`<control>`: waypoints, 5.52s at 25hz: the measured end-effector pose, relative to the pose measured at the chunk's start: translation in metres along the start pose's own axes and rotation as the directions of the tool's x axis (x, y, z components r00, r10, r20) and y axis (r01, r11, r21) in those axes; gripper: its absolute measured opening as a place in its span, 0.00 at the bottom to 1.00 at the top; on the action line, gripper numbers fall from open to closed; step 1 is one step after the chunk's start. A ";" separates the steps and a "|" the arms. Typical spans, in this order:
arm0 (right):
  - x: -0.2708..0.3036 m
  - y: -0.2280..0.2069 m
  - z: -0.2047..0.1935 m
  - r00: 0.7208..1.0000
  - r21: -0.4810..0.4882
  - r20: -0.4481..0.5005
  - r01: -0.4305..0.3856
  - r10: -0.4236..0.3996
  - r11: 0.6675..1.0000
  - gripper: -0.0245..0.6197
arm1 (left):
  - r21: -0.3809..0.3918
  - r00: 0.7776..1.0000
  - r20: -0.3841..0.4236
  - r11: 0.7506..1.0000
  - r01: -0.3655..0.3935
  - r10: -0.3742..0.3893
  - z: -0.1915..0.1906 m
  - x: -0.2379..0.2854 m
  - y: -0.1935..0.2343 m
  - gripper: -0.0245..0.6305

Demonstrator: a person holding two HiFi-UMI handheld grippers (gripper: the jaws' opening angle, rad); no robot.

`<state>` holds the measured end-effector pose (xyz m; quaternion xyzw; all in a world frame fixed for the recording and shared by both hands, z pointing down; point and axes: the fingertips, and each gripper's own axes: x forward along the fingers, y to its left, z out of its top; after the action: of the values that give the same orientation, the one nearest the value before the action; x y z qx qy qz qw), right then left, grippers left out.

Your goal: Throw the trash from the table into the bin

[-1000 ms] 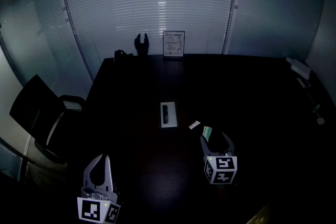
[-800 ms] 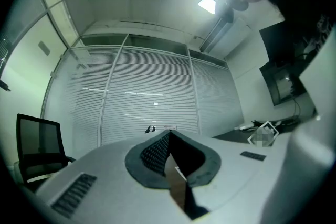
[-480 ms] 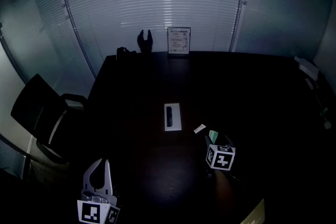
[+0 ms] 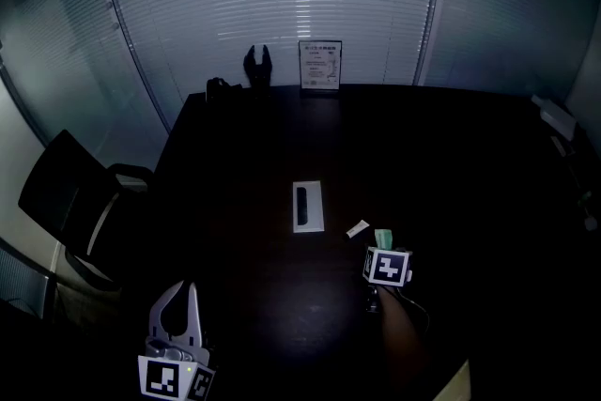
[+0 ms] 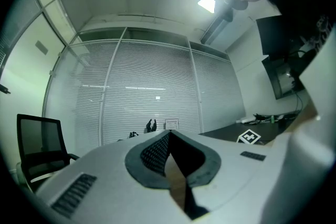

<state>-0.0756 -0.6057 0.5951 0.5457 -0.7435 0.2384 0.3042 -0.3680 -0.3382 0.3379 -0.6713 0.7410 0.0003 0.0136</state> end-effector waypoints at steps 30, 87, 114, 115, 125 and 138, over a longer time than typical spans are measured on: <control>-0.057 0.002 0.018 0.989 -0.076 0.139 -0.038 0.049 0.996 0.10 | 0.018 0.999 0.033 0.999 -0.030 0.029 0.017 -0.020 0.000 0.04; -0.635 -0.155 -0.180 0.555 0.036 0.806 0.303 -0.207 0.952 0.10 | -0.015 0.861 0.168 0.872 0.490 -0.481 0.066 -0.222 -0.318 0.04; -0.573 -0.330 -0.468 0.845 0.133 0.422 0.300 -0.328 0.945 0.10 | 0.003 0.836 0.073 0.838 0.545 -0.544 0.024 -0.318 -0.483 0.04; -0.562 -0.330 -0.481 0.863 0.133 0.385 0.298 -0.326 0.945 0.10 | 0.004 0.838 0.070 0.840 0.542 -0.541 0.022 -0.316 -0.481 0.04; -0.464 -0.319 -0.587 0.972 0.121 0.047 0.225 -0.232 0.967 0.10 | 0.008 0.837 0.043 0.838 0.545 -0.545 0.005 -0.312 -0.480 0.04; -0.449 -0.312 -0.609 0.982 0.113 -0.015 0.189 -0.188 0.975 0.12 | 0.017 0.845 0.028 0.845 0.534 -0.535 -0.001 -0.309 -0.473 0.04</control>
<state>0.4382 0.0206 0.7096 0.6298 -0.6730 0.2517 0.2951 0.1332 -0.0770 0.3540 -0.8509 0.5247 0.0043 0.0276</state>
